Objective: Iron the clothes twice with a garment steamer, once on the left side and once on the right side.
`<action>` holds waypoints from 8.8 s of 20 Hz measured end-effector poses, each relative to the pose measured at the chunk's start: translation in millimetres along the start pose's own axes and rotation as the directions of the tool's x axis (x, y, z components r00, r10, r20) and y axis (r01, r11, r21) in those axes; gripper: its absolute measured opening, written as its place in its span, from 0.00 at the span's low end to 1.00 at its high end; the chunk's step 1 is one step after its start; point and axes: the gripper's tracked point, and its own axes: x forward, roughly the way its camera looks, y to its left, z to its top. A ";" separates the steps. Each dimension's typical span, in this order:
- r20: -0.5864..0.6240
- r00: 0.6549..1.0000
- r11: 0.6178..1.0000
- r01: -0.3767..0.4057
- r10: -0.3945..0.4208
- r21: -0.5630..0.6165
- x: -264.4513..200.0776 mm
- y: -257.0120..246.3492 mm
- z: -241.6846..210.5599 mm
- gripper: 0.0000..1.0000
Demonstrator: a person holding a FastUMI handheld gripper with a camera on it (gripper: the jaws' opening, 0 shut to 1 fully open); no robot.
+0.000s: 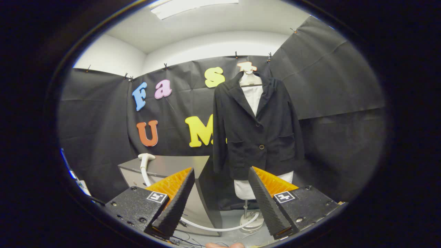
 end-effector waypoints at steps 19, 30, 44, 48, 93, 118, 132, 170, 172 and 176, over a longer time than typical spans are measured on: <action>-0.104 0.993 0.999 -0.051 0.053 0.018 69.1 148.1 8.8 0.97; -0.264 0.906 0.942 -0.334 0.331 0.036 187.4 301.6 -26.4 0.98; -0.575 0.675 0.853 -0.516 0.462 0.081 322.1 418.8 -125.8 0.97; -0.633 0.641 0.853 -0.518 0.434 0.061 343.8 430.9 -144.7 0.91; -0.091 0.985 0.984 0.153 -0.145 0.091 194.4 43.5 31.9 0.33; 0.394 0.860 0.926 0.373 -0.324 -0.052 303.4 -46.8 191.4 0.33; 0.230 0.833 0.830 0.540 -0.504 -0.137 307.9 -74.9 72.1 0.33; -0.364 0.708 0.796 0.549 -0.606 -0.256 233.4 -112.7 -281.1 0.33; -0.334 0.719 0.793 0.556 -0.609 -0.248 231.3 -115.9 -263.4 0.33; -0.211 0.772 0.801 0.573 -0.599 -0.174 232.4 -119.0 -184.6 0.33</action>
